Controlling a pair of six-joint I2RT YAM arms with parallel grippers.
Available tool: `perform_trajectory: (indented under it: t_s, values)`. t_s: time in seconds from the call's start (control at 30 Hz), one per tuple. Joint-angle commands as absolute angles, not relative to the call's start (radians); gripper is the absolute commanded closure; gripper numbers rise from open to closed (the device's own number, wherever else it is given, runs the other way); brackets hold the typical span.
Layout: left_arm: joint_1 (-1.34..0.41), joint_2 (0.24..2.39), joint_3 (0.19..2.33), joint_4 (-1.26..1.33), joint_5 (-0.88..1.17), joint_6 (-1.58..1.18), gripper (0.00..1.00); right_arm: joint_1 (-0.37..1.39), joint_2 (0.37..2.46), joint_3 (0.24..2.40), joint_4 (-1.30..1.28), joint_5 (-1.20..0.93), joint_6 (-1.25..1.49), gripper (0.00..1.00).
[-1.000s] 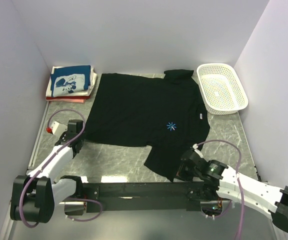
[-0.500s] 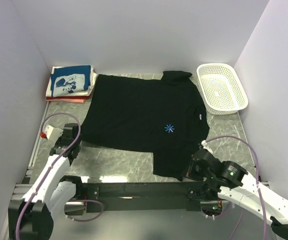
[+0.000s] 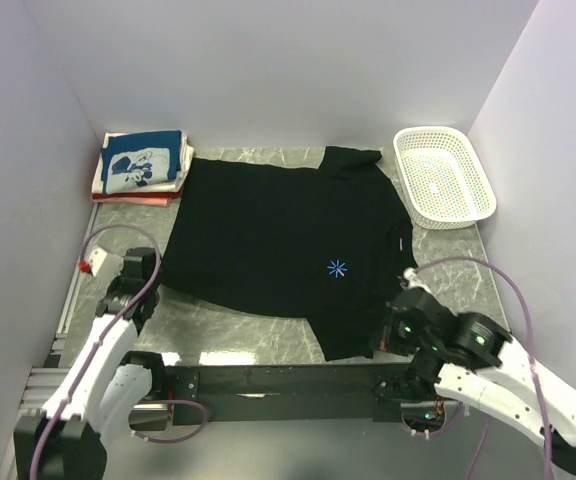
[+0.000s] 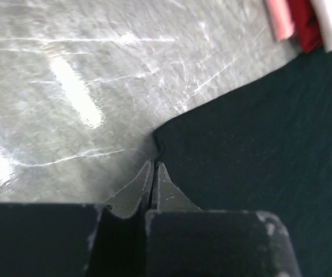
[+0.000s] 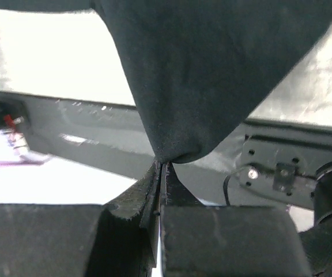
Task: Fold and stack the t-shirts
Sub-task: Fold the tshirt
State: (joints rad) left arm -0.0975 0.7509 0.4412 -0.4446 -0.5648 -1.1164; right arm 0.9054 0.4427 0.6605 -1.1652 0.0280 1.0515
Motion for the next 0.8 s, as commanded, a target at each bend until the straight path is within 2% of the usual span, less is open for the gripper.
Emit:
perform_trajectory:
  t_s: [0.0, 0.1, 0.3, 0.47, 0.77]
  values:
    - [-0.115, 0.868, 0.535, -0.350, -0.537, -1.028, 1.00, 0.904, 0.648, 0.732, -1.004, 0.100, 0.941, 1.00]
    - [-0.138, 0.998, 0.596, -0.342, -0.555, -1.038, 1.00, 0.849, 0.820, 0.775, -0.875, 0.118, 0.852, 1.00]
    - [-0.189, 1.236, 0.751, -0.331, -0.601, -1.063, 0.99, 0.550, 1.075, 0.836, -0.649, -0.087, 0.652, 1.00]
    - [-0.190, 1.429, 0.860, -0.371, -0.623, -1.089, 0.99, 0.417, 1.247, 0.933, -0.552, -0.179, 0.588, 1.00]
    - [-0.190, 1.572, 0.985, -0.371, -0.646, -1.104, 0.99, 0.233, 1.483, 1.045, -0.456, -0.348, 0.534, 1.00]
